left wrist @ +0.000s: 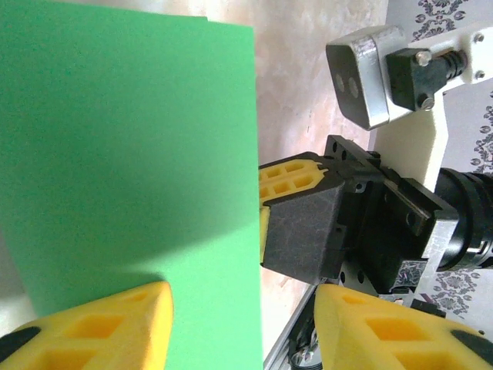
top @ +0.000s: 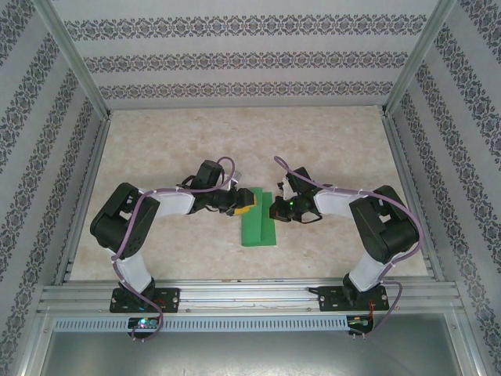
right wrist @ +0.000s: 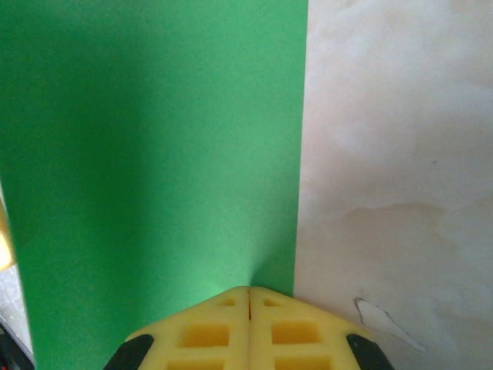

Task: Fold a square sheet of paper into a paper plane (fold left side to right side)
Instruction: First fold in half a square sheet of paper at the center of the table.

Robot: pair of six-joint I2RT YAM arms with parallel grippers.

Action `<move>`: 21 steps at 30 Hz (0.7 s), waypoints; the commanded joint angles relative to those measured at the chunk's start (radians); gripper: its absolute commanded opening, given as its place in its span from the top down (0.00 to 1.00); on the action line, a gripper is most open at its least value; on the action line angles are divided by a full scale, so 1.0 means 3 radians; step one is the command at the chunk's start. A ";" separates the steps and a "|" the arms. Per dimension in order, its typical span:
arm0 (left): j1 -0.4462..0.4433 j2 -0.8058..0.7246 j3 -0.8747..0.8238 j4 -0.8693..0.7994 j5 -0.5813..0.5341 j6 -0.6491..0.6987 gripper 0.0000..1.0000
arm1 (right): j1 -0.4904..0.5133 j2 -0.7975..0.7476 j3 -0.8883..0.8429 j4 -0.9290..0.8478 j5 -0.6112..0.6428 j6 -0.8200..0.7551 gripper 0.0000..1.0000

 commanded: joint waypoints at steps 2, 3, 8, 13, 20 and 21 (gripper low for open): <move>-0.0039 0.0064 0.0083 0.0064 -0.0037 0.0043 0.53 | 0.0038 -0.0098 -0.0114 0.0054 0.0056 0.0052 0.95; -0.0035 0.0073 0.0088 0.0058 -0.0046 0.0043 0.55 | 0.0033 -0.0121 -0.0130 0.0100 0.0031 0.0077 0.95; -0.0045 0.0109 0.0117 -0.0037 -0.0077 0.0109 0.67 | -0.0008 -0.0339 -0.0205 0.0284 -0.0029 0.0177 0.94; -0.0055 0.0112 0.0135 -0.0133 -0.0132 0.0159 0.79 | -0.0146 -0.0726 -0.0370 0.0373 0.0013 0.0168 0.78; -0.0073 0.0136 0.0172 -0.0167 -0.0108 0.0187 0.85 | -0.0271 -0.0934 -0.0532 0.0697 -0.0557 0.0208 0.51; -0.0078 0.0143 0.0176 -0.0167 -0.0108 0.0190 0.86 | -0.0274 -0.0905 -0.0528 0.0741 -0.0628 0.0235 0.50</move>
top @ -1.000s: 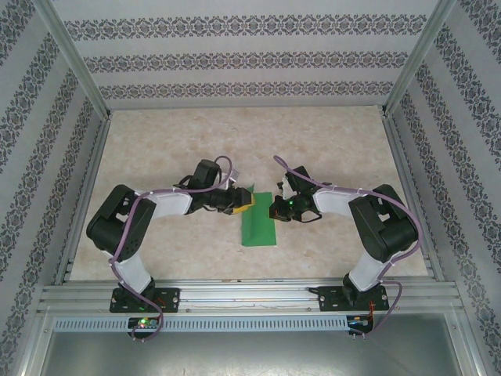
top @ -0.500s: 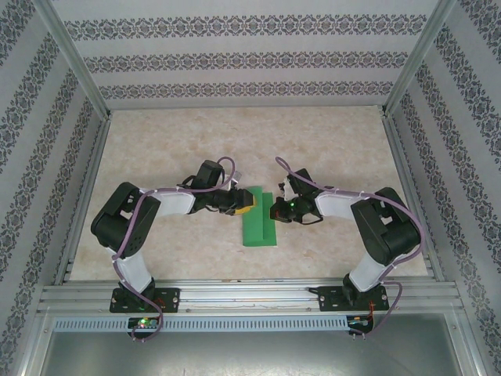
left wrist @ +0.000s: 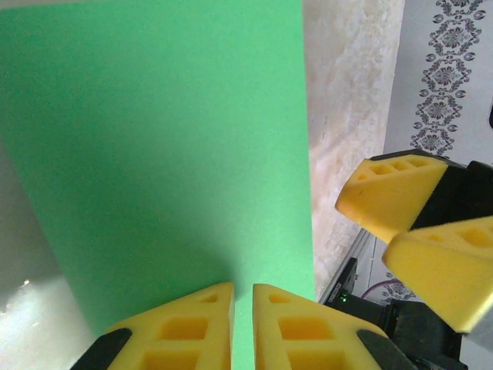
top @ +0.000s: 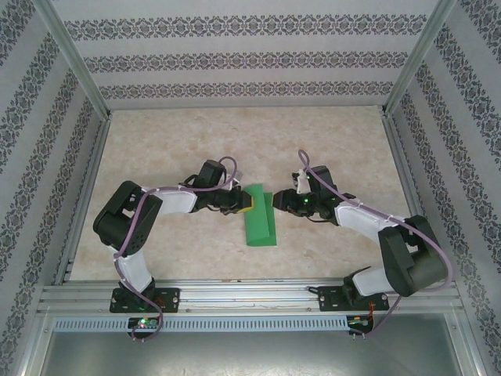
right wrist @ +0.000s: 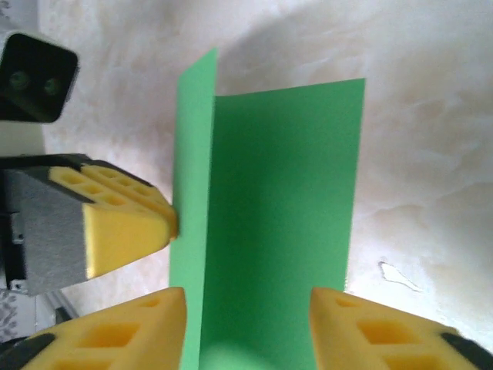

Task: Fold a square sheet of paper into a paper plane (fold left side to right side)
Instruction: First fold in half a square sheet of paper at the center of the table.

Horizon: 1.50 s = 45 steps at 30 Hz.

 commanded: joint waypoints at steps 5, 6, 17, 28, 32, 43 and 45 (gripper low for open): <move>-0.0078 0.0071 0.0092 -0.0083 0.0000 0.0103 0.87 | 0.0026 0.0281 -0.0016 0.0531 -0.0614 0.0217 0.47; -0.0076 0.0074 0.0092 -0.0086 0.0000 0.0103 0.87 | 0.0040 0.0328 0.0006 0.0563 -0.0643 0.0231 0.48; -0.0085 0.0065 0.0087 -0.0091 -0.0002 0.0114 0.84 | 0.0188 0.0651 0.0146 0.0609 -0.0657 0.0283 0.70; -0.0084 -0.0532 0.0052 -0.0714 -0.0551 0.0452 0.58 | 0.0188 0.0681 0.0250 0.0088 -0.0183 0.0103 1.00; -0.0087 -0.0612 0.0041 -0.1083 -0.0748 0.0589 0.54 | 0.0197 0.0678 0.0291 -0.0051 -0.0063 0.0047 1.00; -0.0187 -0.0263 0.0104 -0.0971 -0.0670 0.0504 0.51 | 0.0239 0.0723 0.0350 -0.0208 0.0022 -0.0016 1.00; -0.0214 -0.0176 0.0146 -0.0974 -0.0675 0.0501 0.51 | 0.0244 0.0723 0.0348 -0.0224 0.0029 -0.0018 1.00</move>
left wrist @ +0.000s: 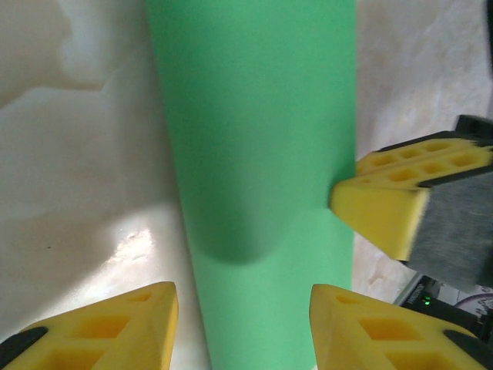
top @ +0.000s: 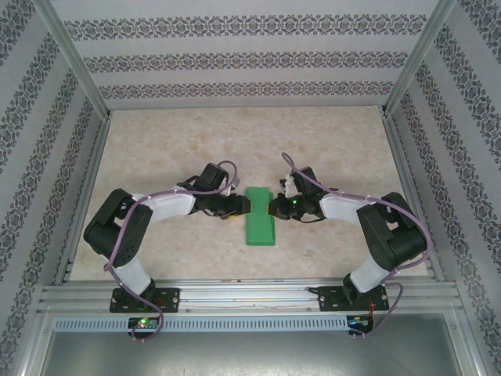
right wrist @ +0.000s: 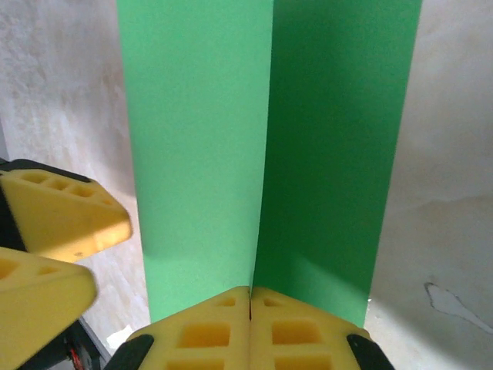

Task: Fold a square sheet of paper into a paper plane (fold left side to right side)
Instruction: First fold in half a square sheet of paper at the center of the table.

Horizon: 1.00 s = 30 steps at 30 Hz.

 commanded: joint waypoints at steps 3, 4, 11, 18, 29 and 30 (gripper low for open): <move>-0.0093 0.0211 0.0178 -0.0065 -0.0020 0.0019 0.51 | 0.0038 0.0043 0.0082 -0.0116 0.0109 -0.0086 1.00; -0.0107 0.0243 0.0193 -0.0065 -0.0029 0.0014 0.51 | 0.0042 0.0038 0.0084 -0.0131 0.0122 -0.0093 1.00; -0.0181 0.0386 0.0269 -0.0144 -0.0163 -0.0040 0.56 | 0.0042 0.0016 0.0077 -0.0154 0.0133 -0.0114 0.95; -0.0267 0.0545 0.0349 -0.0296 -0.0270 -0.0075 0.62 | -0.0001 -0.0209 0.0072 -0.0325 0.0262 -0.0151 0.75; -0.0393 0.0824 0.0616 -0.0711 -0.0364 0.0025 0.61 | -0.0335 -0.0891 -0.0077 -0.0886 0.0805 -0.0400 0.56; -0.0404 0.0847 0.0642 -0.0752 -0.0376 0.0040 0.61 | -0.0364 -0.0937 -0.0095 -0.0899 0.0813 -0.0409 0.56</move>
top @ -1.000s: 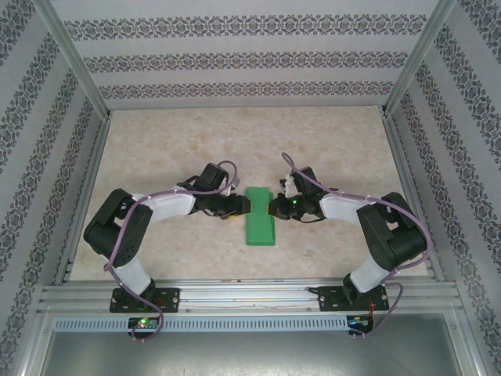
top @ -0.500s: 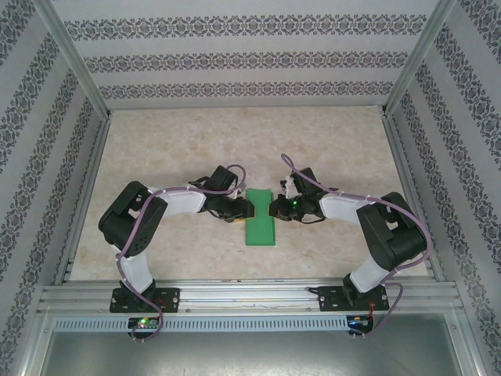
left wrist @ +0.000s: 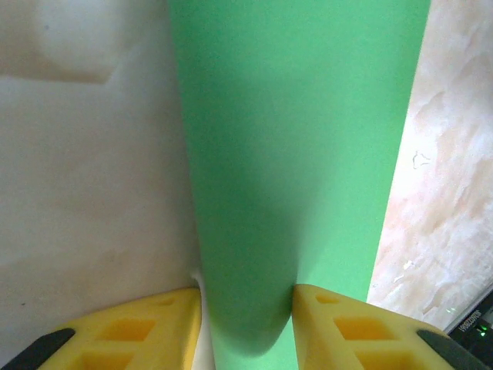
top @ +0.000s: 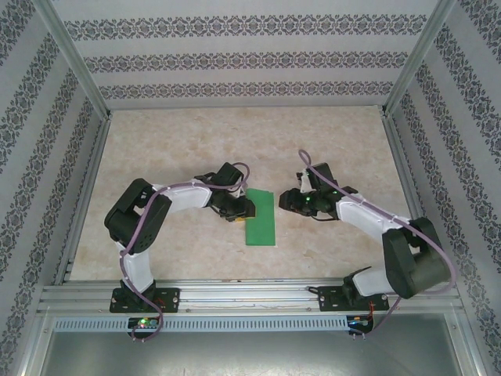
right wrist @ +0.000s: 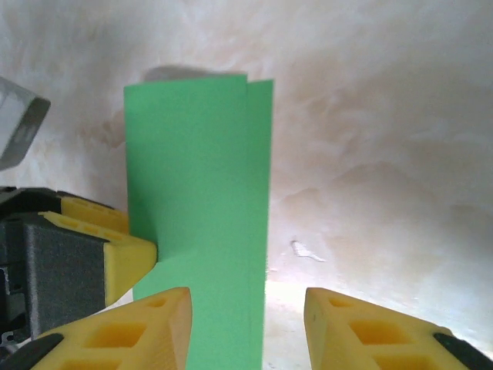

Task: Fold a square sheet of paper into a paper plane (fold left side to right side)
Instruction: First fold in half a square sheet of paper at the center of the table.

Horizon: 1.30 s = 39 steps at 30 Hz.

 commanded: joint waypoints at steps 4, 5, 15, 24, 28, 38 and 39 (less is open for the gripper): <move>-0.0240 0.0432 0.0123 -0.0189 -0.0084 0.0117 0.60 | -0.0146 -0.0288 -0.0130 -0.0254 0.0197 -0.0139 0.56; -0.0249 0.0453 0.0138 -0.0201 -0.0087 0.0123 0.60 | -0.0159 -0.0315 -0.0137 -0.0268 0.0196 -0.0147 0.56; -0.0301 0.0622 0.0326 -0.0407 -0.0066 0.0227 0.59 | -0.0196 -0.0336 -0.0174 -0.0295 0.0184 -0.0165 0.55; -0.0353 0.0753 0.0422 -0.0441 -0.0011 0.0245 0.55 | -0.0202 -0.0323 -0.0168 -0.0304 0.0166 -0.0169 0.55; -0.0357 0.0788 0.0461 -0.0440 -0.0017 0.0225 0.54 | -0.0198 -0.0321 -0.0168 -0.0303 0.0161 -0.0168 0.55; -0.0377 0.0856 0.0463 -0.0378 -0.0006 0.0158 0.53 | -0.0200 -0.0316 -0.0163 -0.0302 0.0140 -0.0173 0.55; -0.0379 0.0856 0.0467 -0.0379 -0.0006 0.0157 0.53 | -0.0202 -0.0316 -0.0163 -0.0303 0.0138 -0.0169 0.55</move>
